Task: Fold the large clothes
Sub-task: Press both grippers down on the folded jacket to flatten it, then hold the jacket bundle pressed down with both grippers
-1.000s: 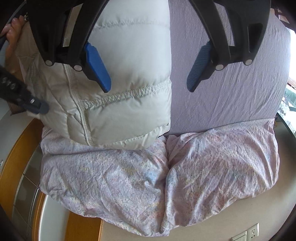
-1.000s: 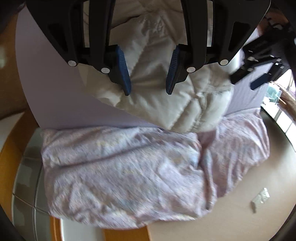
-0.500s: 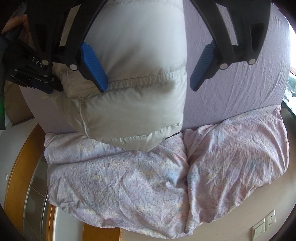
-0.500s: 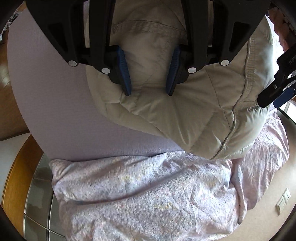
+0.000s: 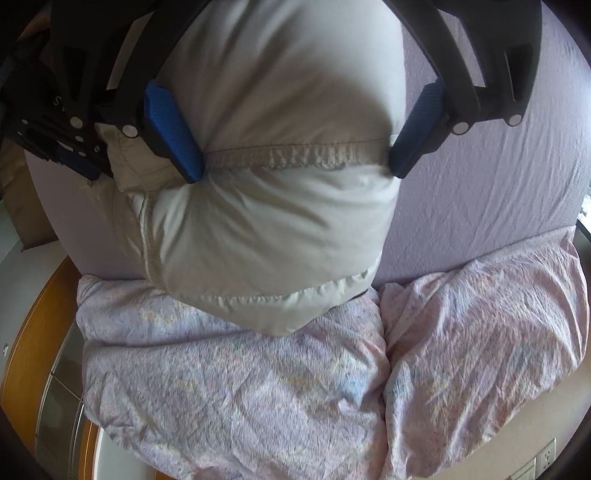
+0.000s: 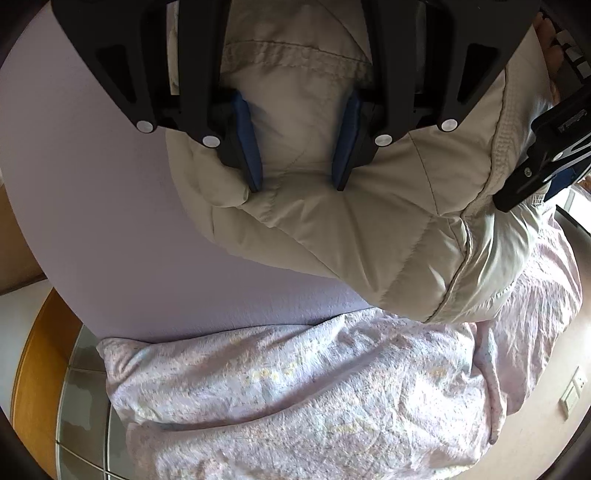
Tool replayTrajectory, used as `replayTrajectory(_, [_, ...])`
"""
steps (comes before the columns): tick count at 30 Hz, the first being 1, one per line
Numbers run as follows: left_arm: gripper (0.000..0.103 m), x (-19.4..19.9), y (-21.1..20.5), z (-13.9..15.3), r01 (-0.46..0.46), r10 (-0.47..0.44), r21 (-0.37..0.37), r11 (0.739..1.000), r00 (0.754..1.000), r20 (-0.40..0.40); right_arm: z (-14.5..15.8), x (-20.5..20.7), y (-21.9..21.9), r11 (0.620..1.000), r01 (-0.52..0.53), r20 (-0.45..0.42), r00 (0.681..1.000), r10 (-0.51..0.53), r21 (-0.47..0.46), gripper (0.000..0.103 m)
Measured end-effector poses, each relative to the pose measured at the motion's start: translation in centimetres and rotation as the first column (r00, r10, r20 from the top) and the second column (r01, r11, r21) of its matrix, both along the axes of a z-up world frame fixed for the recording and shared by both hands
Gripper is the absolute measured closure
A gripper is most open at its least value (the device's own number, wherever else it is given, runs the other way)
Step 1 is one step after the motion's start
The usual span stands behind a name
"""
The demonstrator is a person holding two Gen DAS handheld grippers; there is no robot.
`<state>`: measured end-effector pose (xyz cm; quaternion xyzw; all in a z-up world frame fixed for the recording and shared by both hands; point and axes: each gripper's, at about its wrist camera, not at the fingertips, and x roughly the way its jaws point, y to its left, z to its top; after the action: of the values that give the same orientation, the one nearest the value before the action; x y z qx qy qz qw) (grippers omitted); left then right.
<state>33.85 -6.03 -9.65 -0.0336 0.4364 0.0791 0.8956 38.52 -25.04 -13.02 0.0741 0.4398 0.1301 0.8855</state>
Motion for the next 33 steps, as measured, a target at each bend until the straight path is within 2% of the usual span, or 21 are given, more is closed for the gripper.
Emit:
replayTrajectory(9, [0.002,0.1,-0.2,-1.3,-0.004,0.003,0.037,0.999,1.0,0.026,-0.1,0.0,0.1,1.0,0.007,0.022,1.0,-0.007,0.004,0.063])
replayTrajectory(33, [0.002,-0.4,-0.3,-2.1,-0.017,0.01,0.079,0.997,0.996,0.092,-0.4,-0.4,0.4,1.0,0.026,0.09,0.996,-0.025,-0.01,0.062])
